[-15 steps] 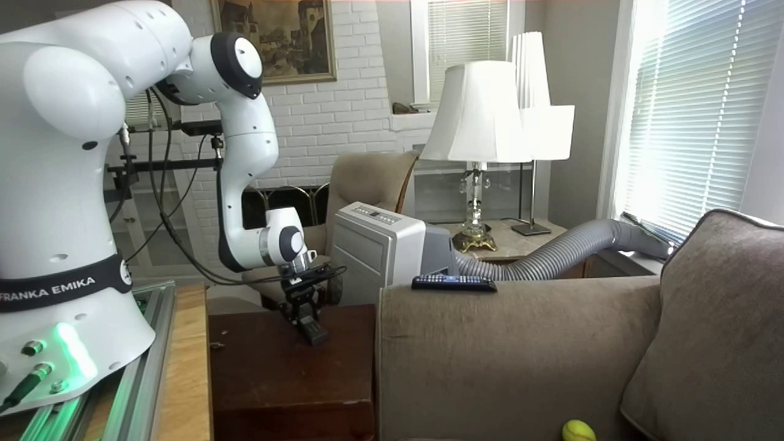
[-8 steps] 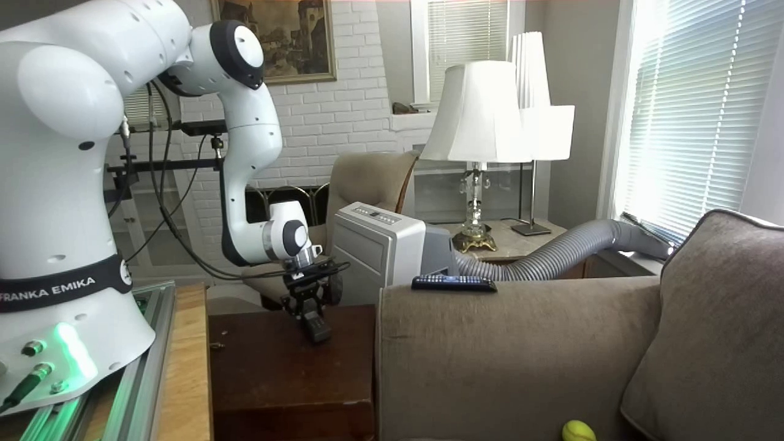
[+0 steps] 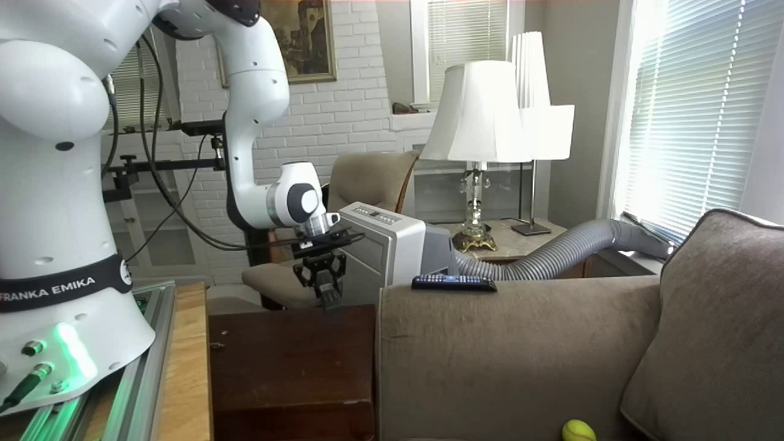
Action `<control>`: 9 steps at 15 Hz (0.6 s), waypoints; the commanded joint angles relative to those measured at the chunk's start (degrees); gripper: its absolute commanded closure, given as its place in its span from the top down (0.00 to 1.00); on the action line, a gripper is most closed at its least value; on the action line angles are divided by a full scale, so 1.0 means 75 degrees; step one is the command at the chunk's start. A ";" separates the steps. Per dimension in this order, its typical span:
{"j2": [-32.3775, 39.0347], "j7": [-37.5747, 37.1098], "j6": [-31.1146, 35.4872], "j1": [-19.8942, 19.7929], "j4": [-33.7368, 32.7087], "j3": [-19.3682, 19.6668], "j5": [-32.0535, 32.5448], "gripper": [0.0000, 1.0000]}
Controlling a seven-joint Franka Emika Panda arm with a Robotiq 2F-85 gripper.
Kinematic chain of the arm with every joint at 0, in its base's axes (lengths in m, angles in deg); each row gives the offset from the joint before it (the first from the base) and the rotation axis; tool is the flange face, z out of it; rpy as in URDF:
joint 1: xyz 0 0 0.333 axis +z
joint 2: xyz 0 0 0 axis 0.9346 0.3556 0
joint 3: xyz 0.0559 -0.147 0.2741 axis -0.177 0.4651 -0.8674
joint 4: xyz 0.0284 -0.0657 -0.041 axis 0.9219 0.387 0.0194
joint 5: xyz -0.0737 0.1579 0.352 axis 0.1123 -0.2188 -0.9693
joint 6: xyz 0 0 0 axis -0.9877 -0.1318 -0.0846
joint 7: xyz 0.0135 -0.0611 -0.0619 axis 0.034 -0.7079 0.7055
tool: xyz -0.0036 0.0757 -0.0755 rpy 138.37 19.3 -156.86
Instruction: Remove the black remote from the table, put it on the armrest of the sofa, remove the bigger remote from the armrest and put it on the table
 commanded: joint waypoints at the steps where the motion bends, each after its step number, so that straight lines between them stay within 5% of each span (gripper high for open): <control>1: -0.1693 0.0173 -0.0411 -0.0642 0.0875 -0.0068 0.0761 0.28; 5: -0.2723 0.0921 -0.1903 -0.1922 0.0690 -0.0889 0.1458 0.28; 9: -0.3298 0.1627 -0.3030 -0.2976 0.0218 -0.1597 0.1123 0.28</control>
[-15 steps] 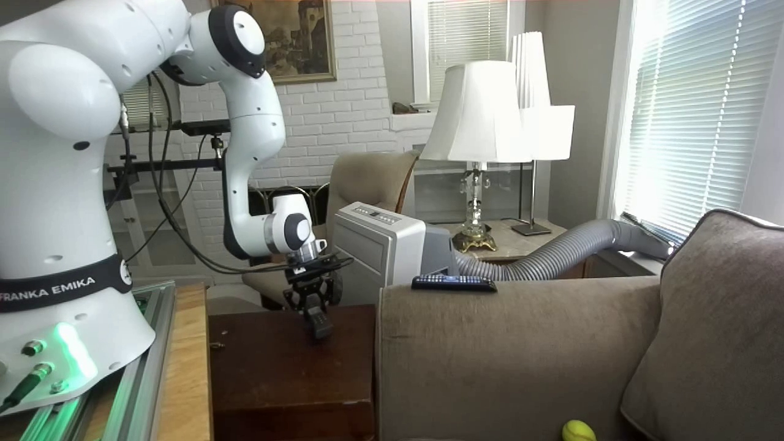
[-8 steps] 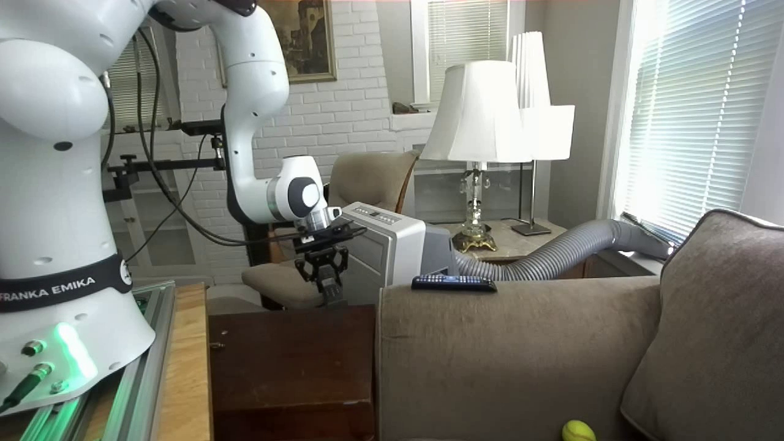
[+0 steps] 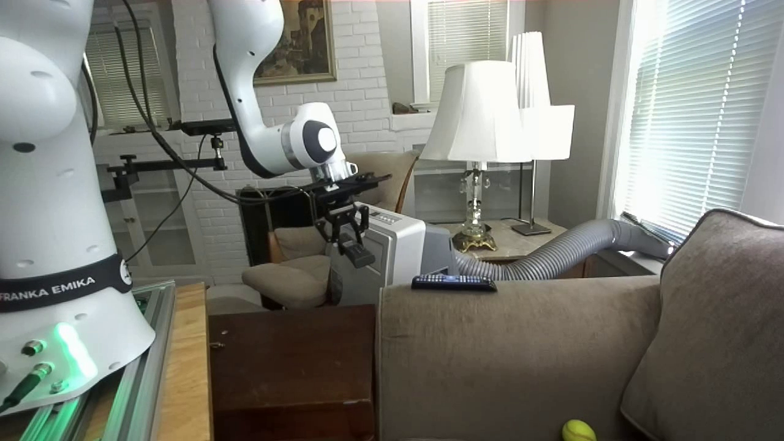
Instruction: Remove the black remote from the table, put it on the armrest of the sofa, remove the bigger remote from the armrest and put it on the table
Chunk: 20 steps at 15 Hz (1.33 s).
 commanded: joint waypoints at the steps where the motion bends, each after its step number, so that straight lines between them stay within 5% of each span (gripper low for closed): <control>1: -0.0597 0.0656 -0.0918 -0.0892 -0.0314 -0.0633 -0.0152 0.28; 7: -0.0696 0.1374 -0.1307 -0.1807 -0.1107 -0.1214 -0.1493 0.28; 8: -0.0603 0.0941 -0.1117 -0.1567 -0.0986 -0.0957 -0.0916 0.53; 16: -0.0600 0.1145 -0.1142 -0.1717 -0.1095 -0.1114 -0.1255 0.53; 17: -0.0600 0.1145 -0.1142 -0.1717 -0.1095 -0.1114 -0.1255 0.28; 20: -0.0100 0.0333 -0.1035 -0.1565 -0.1831 -0.0581 -0.0726 0.28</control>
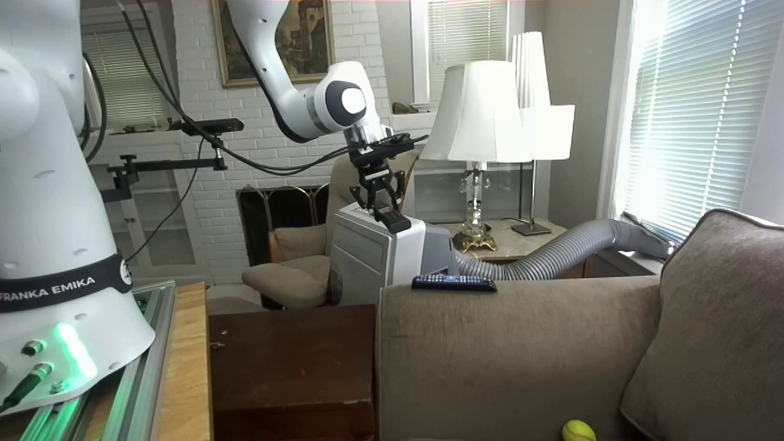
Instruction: Remove the black remote from the table, put it on the armrest of the sofa, remove the bigger remote from the armrest and put it on the table
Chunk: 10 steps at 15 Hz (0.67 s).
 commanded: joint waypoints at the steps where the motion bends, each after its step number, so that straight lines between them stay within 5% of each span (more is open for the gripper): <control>1: 0.0697 -0.1105 0.0036 0.0179 -0.1117 0.0682 0.0666 0.28; 6: 0.2054 -0.2812 -0.0414 0.0427 -0.3312 0.1649 0.1430 0.28; 10: 0.3306 -0.3596 -0.1315 0.0491 -0.5055 0.1931 0.1252 0.28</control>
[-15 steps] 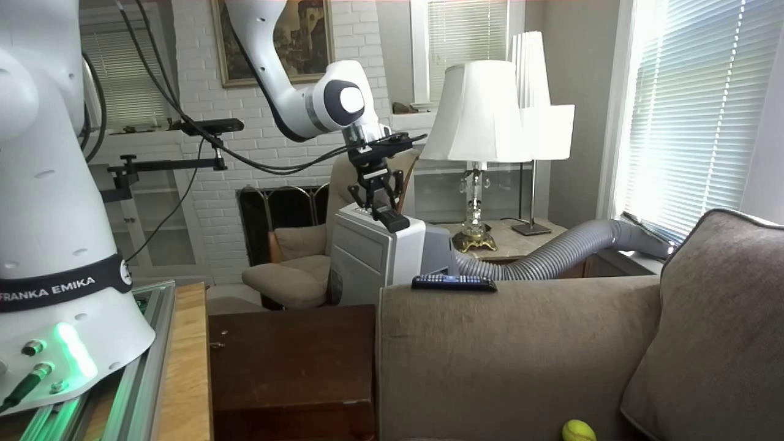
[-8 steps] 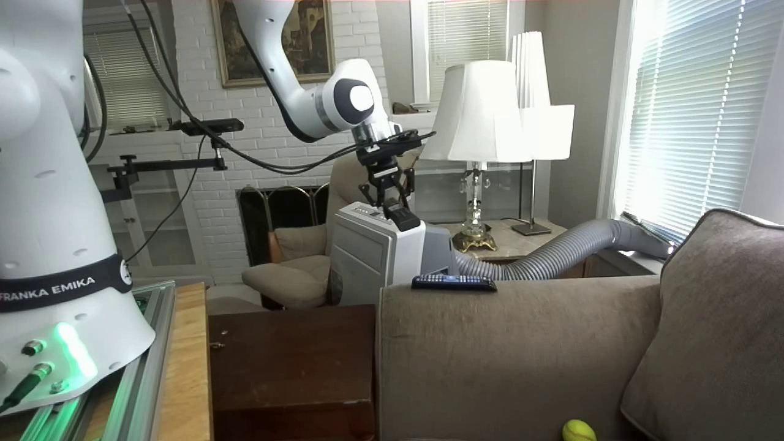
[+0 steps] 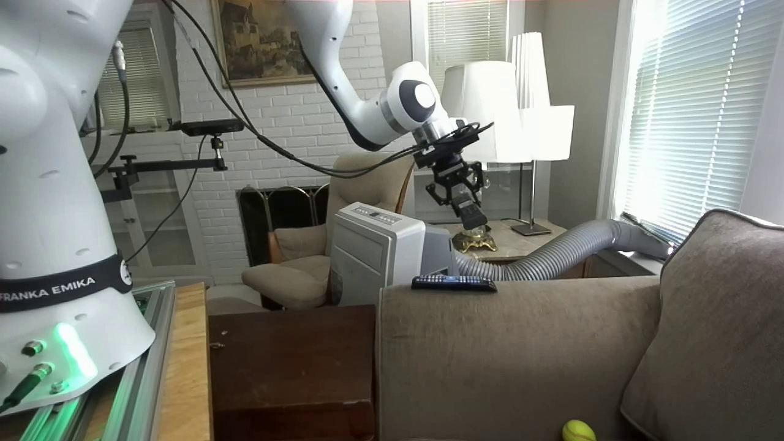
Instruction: Remove the black remote from the table, put it on the armrest of the sofa, remove the bigger remote from the armrest and put it on the table
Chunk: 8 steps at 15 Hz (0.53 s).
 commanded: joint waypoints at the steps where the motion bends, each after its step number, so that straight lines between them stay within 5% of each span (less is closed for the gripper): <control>1: 0.1337 -0.0854 -0.1078 0.0164 -0.1922 0.0214 0.0036 0.28; 8: 0.3132 -0.0773 -0.2650 -0.0322 -0.4687 -0.0173 -0.0706 0.28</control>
